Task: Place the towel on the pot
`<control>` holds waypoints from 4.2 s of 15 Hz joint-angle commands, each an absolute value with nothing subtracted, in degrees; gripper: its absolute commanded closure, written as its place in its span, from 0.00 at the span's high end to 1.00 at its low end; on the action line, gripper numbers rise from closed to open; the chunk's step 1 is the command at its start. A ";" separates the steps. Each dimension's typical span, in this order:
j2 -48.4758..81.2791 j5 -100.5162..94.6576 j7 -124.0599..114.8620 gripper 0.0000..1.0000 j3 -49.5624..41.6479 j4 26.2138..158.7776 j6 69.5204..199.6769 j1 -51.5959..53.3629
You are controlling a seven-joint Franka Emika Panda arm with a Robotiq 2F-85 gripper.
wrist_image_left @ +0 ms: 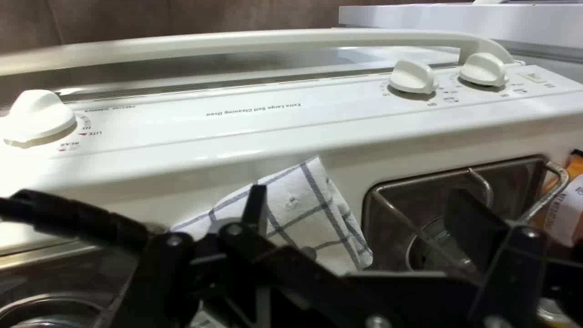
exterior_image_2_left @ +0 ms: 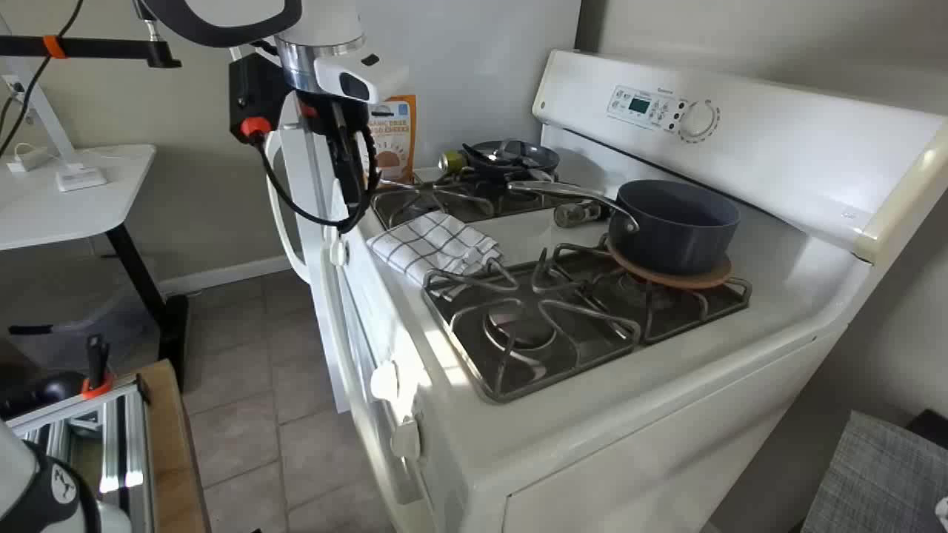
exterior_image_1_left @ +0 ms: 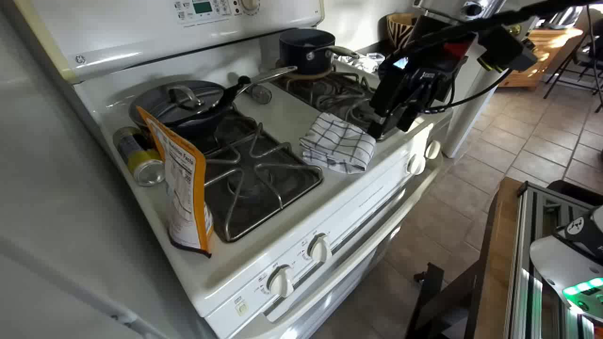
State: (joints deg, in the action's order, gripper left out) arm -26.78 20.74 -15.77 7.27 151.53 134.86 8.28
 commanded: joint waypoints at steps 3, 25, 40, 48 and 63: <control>-26.81 20.71 -15.78 1.00 7.31 151.44 134.67 8.20; -18.98 5.79 6.43 1.00 6.44 152.56 153.48 9.98; -12.80 -4.71 13.90 1.00 8.31 157.67 168.26 10.71; -9.31 -19.17 2.81 0.79 15.18 157.02 170.61 1.33; -7.34 -15.72 0.16 0.03 16.07 156.38 170.90 1.74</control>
